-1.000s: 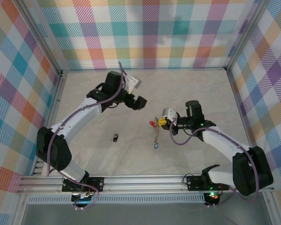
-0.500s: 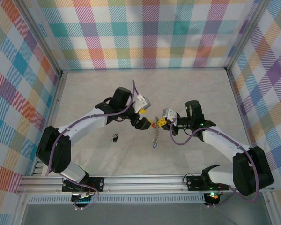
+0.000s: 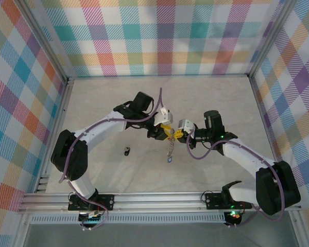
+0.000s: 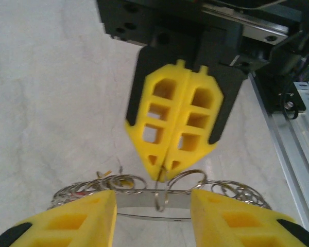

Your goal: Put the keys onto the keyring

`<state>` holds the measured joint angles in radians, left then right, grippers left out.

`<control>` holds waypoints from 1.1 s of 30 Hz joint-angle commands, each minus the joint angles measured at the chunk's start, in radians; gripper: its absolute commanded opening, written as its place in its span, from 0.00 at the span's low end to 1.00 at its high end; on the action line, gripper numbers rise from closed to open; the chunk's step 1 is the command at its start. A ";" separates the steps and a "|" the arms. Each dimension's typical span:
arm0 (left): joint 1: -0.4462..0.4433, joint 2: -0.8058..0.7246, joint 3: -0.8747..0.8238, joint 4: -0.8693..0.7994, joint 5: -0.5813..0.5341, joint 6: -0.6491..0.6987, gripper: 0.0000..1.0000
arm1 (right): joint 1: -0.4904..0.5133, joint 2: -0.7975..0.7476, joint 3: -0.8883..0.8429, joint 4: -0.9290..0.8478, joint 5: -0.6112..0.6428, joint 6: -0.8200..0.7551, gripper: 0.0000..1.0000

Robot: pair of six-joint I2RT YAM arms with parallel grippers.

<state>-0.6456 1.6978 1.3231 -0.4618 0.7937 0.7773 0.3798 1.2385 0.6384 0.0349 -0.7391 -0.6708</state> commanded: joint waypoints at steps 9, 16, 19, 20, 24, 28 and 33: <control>-0.024 0.018 0.038 -0.061 -0.006 0.051 0.30 | -0.003 -0.005 0.031 0.016 -0.053 -0.016 0.00; -0.036 0.029 0.049 -0.058 -0.019 0.048 0.28 | -0.003 0.000 0.029 0.033 -0.062 -0.007 0.00; -0.042 0.033 0.048 -0.064 -0.030 0.056 0.24 | -0.002 0.003 0.026 0.045 -0.064 -0.001 0.00; -0.041 0.034 0.049 -0.067 -0.030 0.059 0.24 | -0.002 0.004 0.028 0.045 -0.065 -0.001 0.00; -0.049 0.034 0.049 -0.069 -0.048 0.074 0.18 | -0.002 0.003 0.029 0.037 -0.069 -0.004 0.00; -0.058 0.038 0.053 -0.069 -0.058 0.083 0.10 | -0.002 0.003 0.027 0.040 -0.071 -0.003 0.00; -0.064 0.033 0.049 -0.056 -0.066 0.082 0.01 | -0.002 0.001 0.026 0.039 -0.074 -0.001 0.00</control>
<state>-0.6872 1.7264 1.3518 -0.5022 0.7158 0.8429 0.3798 1.2407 0.6388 0.0349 -0.7460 -0.6666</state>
